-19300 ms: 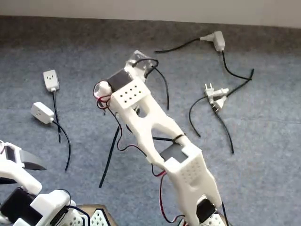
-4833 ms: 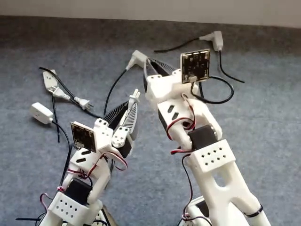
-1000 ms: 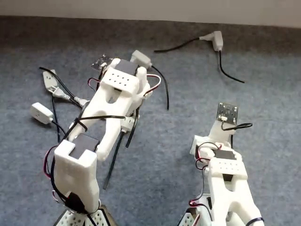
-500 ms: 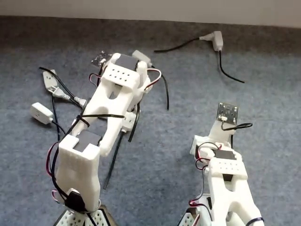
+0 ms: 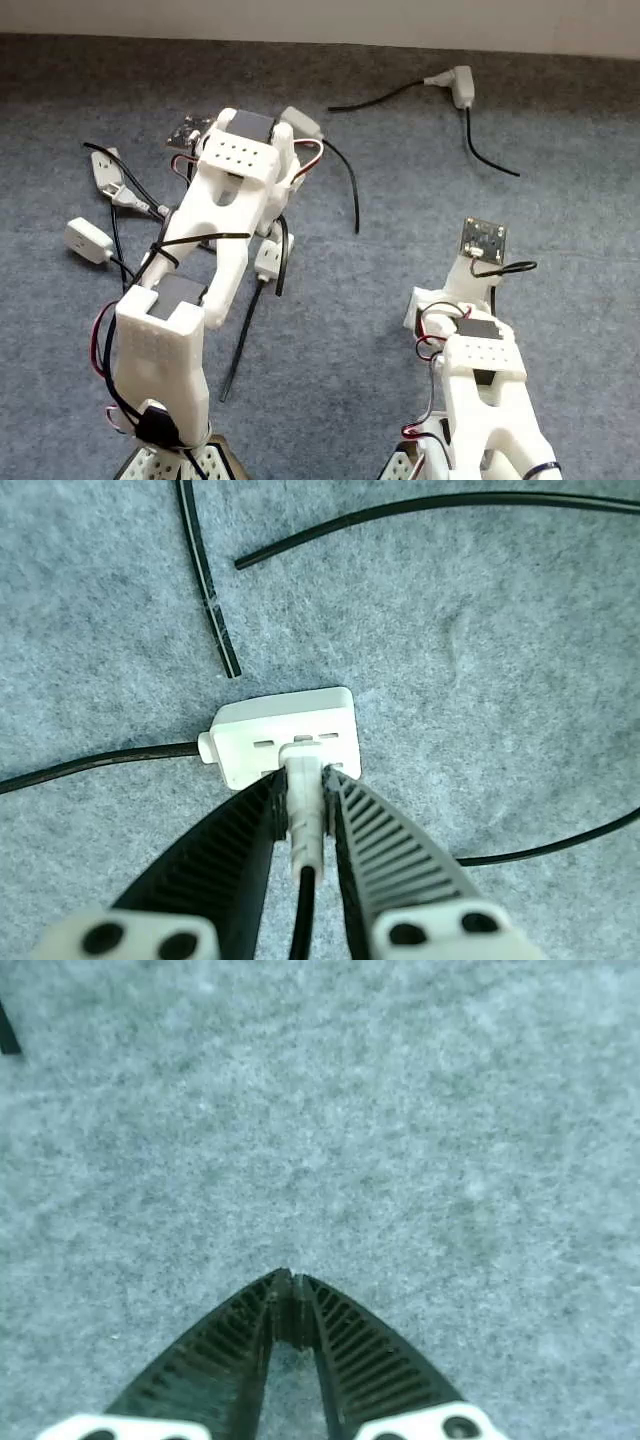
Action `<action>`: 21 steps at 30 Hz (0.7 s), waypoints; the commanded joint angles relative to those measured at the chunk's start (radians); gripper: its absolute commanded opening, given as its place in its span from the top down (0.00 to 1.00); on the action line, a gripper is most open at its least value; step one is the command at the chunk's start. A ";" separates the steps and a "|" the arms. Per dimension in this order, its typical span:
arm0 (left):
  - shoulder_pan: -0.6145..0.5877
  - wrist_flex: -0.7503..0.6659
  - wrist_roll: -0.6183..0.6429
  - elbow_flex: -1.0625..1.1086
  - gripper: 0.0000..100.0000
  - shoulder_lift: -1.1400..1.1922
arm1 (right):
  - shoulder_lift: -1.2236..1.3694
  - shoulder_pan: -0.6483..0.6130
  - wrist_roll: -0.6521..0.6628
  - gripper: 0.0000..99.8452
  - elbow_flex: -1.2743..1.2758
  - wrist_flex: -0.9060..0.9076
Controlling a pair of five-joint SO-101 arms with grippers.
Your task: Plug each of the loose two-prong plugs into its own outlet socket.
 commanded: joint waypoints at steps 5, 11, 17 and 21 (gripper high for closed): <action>0.007 -0.029 0.008 -0.002 0.99 -0.008 | -0.013 -0.010 0.002 0.99 -0.005 -0.013; 0.012 -0.052 0.002 0.002 0.99 -0.007 | -0.013 -0.010 0.002 0.99 -0.005 -0.013; 0.012 -0.140 0.005 0.071 0.99 -0.008 | -0.013 -0.010 0.002 0.99 -0.005 -0.013; 0.019 -0.135 0.006 0.073 0.99 -0.010 | -0.013 -0.010 0.002 0.99 -0.005 -0.013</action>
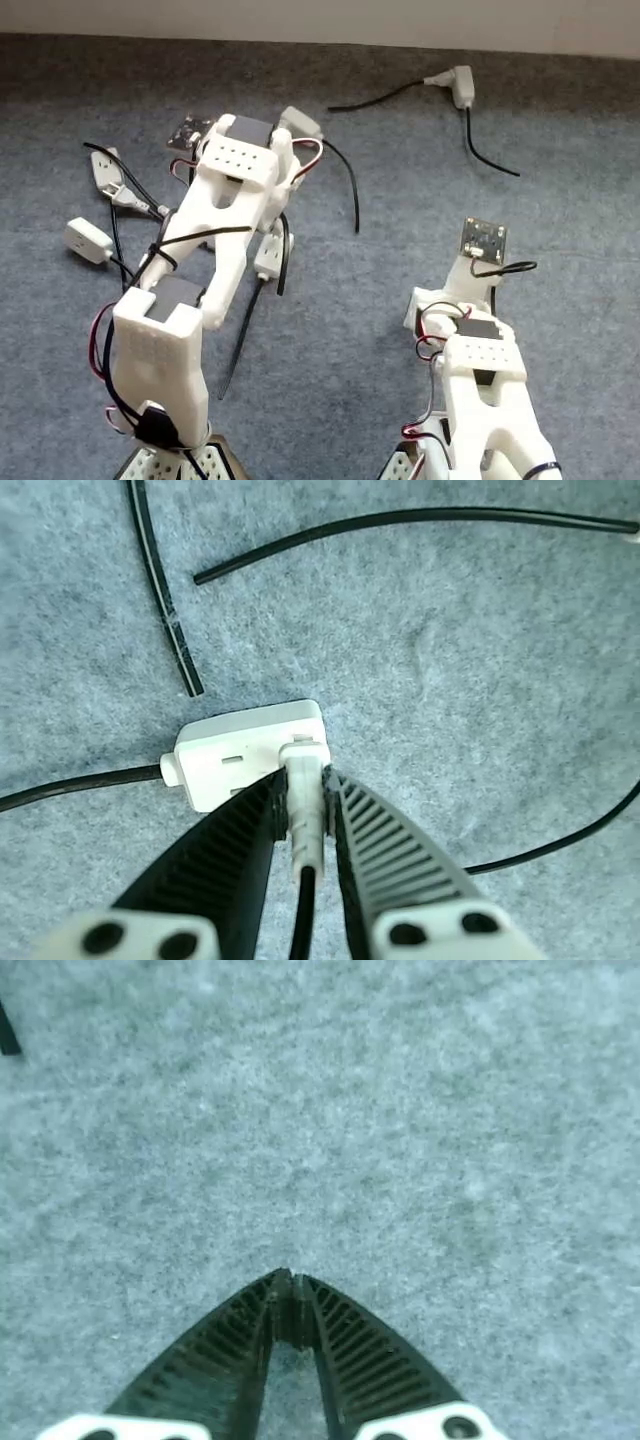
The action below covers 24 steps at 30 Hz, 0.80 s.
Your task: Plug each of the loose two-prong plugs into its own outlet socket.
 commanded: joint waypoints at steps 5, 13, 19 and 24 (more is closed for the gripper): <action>0.061 -0.014 0.005 0.007 0.99 -0.012 | -0.013 -0.010 0.002 0.99 -0.005 -0.013; 0.062 0.034 0.006 0.008 0.99 -0.007 | -0.013 -0.010 0.002 0.99 -0.005 -0.013; 0.045 0.028 0.003 0.064 0.99 -0.004 | -0.013 -0.010 0.002 0.99 -0.005 -0.013; 0.007 -0.041 0.002 0.156 0.99 -0.004 | -0.013 -0.010 0.002 0.99 -0.004 -0.013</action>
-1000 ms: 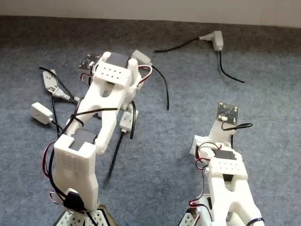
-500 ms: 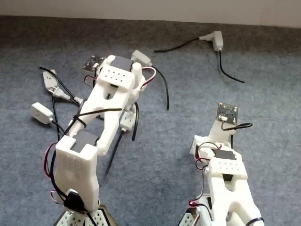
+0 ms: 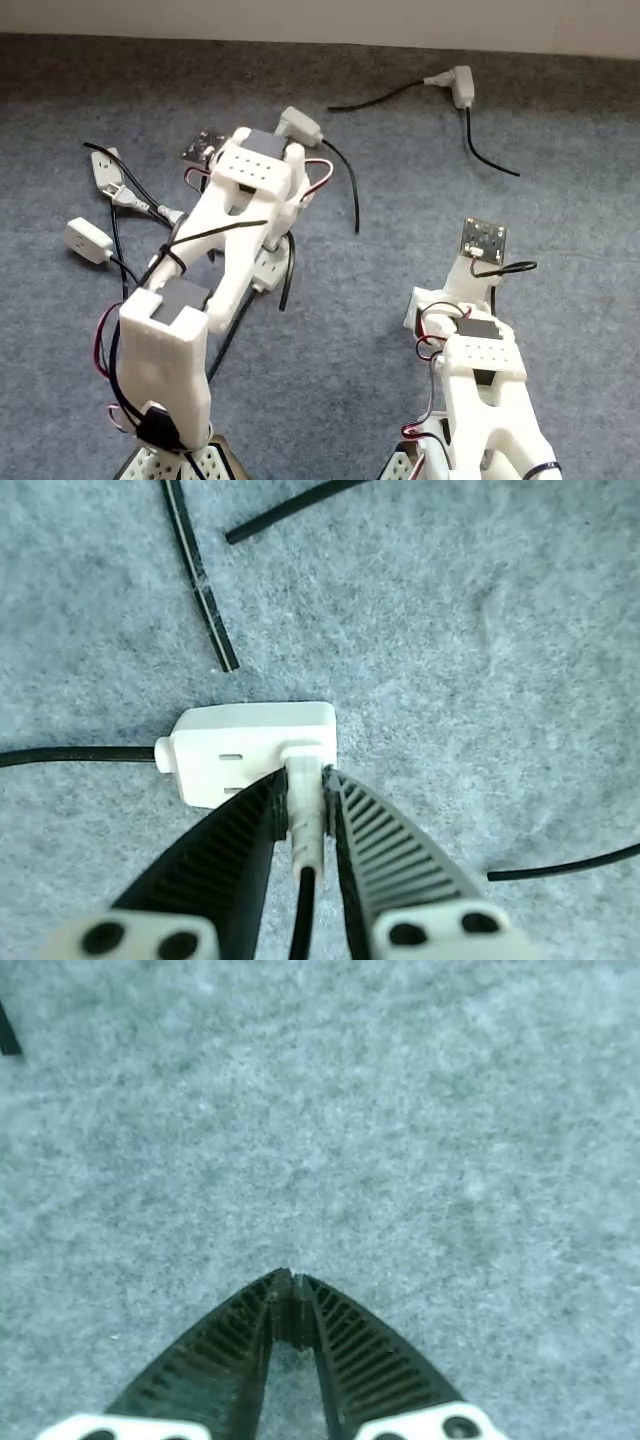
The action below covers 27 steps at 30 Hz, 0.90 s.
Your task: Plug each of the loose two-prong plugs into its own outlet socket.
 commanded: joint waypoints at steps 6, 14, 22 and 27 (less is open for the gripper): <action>-0.036 -0.044 -0.043 0.090 0.99 -0.001 | -0.013 -0.010 0.002 0.99 -0.004 -0.013; -0.033 -0.031 -0.206 0.030 0.99 0.099 | -0.013 -0.007 0.002 0.99 -0.004 -0.013; -0.033 0.269 -0.494 -0.237 0.96 0.079 | -0.013 -0.007 0.002 0.99 -0.004 -0.013; -0.033 0.307 -0.654 -0.278 0.86 0.045 | -0.013 -0.007 0.002 0.99 -0.004 -0.013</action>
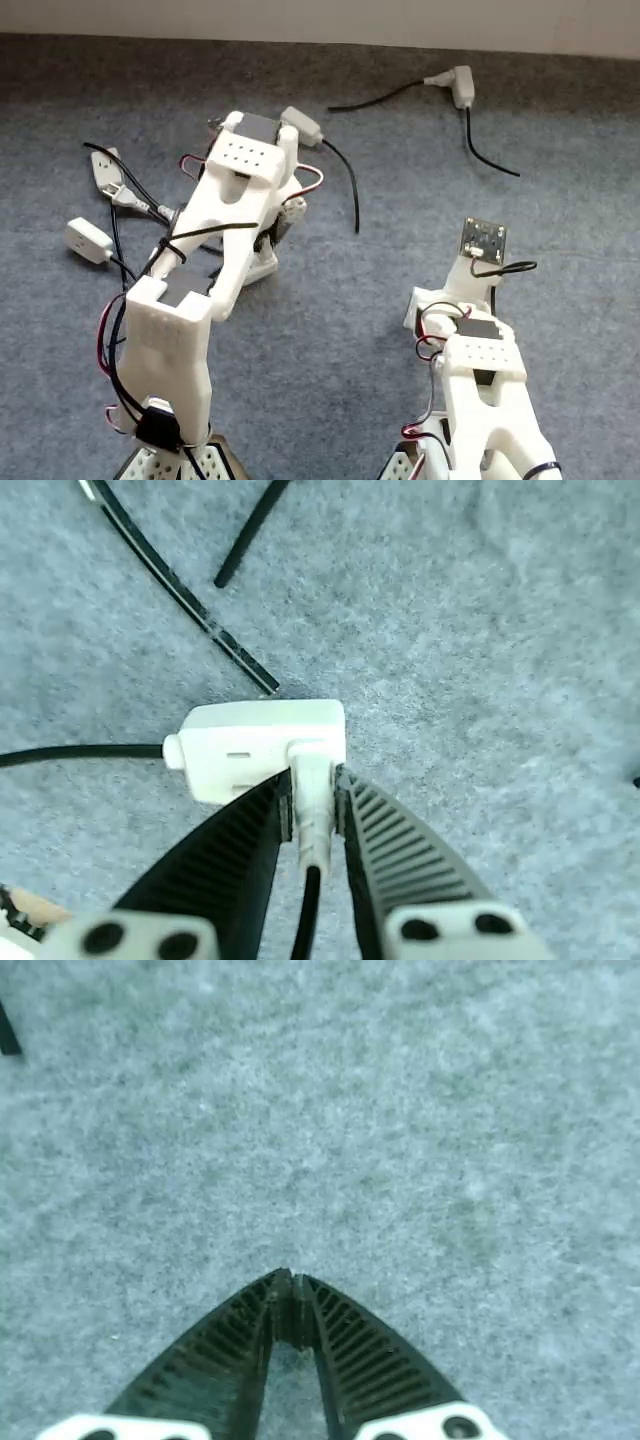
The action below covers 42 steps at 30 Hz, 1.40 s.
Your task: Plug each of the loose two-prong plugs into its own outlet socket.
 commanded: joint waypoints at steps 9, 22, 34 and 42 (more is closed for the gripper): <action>0.016 0.026 -0.187 -0.044 0.76 -0.255 | -0.013 -0.005 0.002 0.99 -0.004 -0.013; -0.045 -0.221 -0.942 -0.044 0.73 -0.467 | -0.013 -0.004 0.002 0.99 -0.002 -0.013; -0.091 -0.003 -1.651 -0.007 0.73 -0.466 | -0.012 -0.004 0.002 0.99 -0.002 -0.013; -0.091 0.005 -1.657 0.171 0.73 -0.464 | -0.012 -0.004 0.002 0.99 -0.002 -0.013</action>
